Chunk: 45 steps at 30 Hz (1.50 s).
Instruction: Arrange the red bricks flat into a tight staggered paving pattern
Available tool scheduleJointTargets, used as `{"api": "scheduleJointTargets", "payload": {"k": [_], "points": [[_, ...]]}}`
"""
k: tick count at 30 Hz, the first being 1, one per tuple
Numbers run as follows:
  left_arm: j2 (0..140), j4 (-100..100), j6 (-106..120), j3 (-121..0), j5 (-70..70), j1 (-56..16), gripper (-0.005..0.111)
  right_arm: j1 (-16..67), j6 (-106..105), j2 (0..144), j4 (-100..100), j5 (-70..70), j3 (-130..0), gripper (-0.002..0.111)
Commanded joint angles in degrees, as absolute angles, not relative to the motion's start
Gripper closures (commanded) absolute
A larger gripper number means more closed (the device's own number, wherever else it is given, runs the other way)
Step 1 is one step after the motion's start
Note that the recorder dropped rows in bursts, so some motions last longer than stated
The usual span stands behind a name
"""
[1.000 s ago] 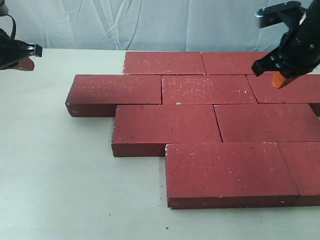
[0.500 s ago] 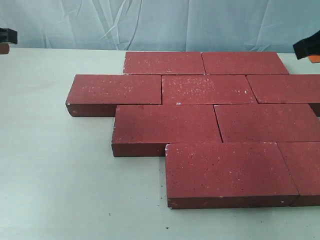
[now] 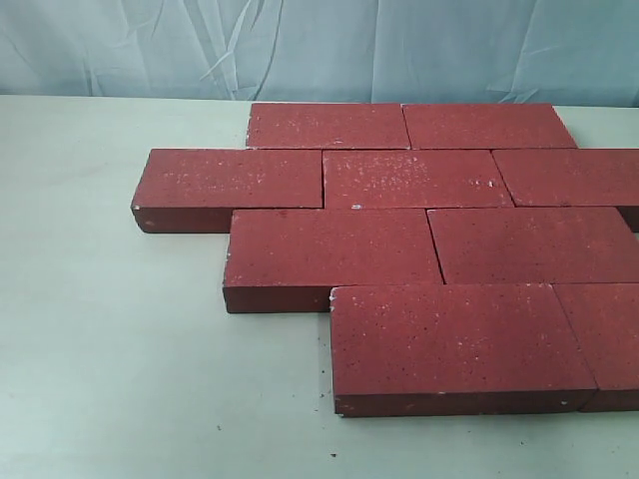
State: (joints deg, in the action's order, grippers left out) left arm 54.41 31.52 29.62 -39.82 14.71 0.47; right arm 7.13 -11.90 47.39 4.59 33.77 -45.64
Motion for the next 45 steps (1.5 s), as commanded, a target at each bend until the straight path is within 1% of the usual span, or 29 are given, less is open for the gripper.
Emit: {"api": "scheduleJointTargets", "payload": {"k": [1, 5, 9, 13, 20, 41, 45], "points": [[49.2, 31.5, 29.1, -35.2, 11.0, -0.7, 0.107, 6.8, -11.9, 42.6, 4.6, 30.5, -41.5, 0.109], [44.7, 33.8, 29.1, -30.6, 9.0, -0.8, 0.107, 6.8, -12.0, 38.1, 4.6, 28.2, -38.1, 0.109], [40.2, 34.0, 29.1, -27.6, 7.6, -2.8, 0.107, 6.8, -12.0, 33.2, 4.6, 25.1, -35.3, 0.109], [36.7, 34.3, 29.1, -26.8, 7.6, -4.6, 0.107, 6.8, -12.0, 29.2, 4.6, 23.8, -33.6, 0.109], [31.4, 35.0, 29.0, -26.8, 9.6, -4.7, 0.107, 6.8, -12.0, 24.8, 4.5, 23.5, -32.9, 0.109], [30.5, 33.7, 29.3, -26.8, 9.3, -4.7, 0.107, 6.8, -11.9, 23.9, 7.0, 23.5, -32.9, 0.109], [24.7, 21.5, 27.2, -26.8, 14.6, -4.7, 0.107, 6.8, -11.9, 23.9, 7.0, 23.5, -32.9, 0.109]]}}
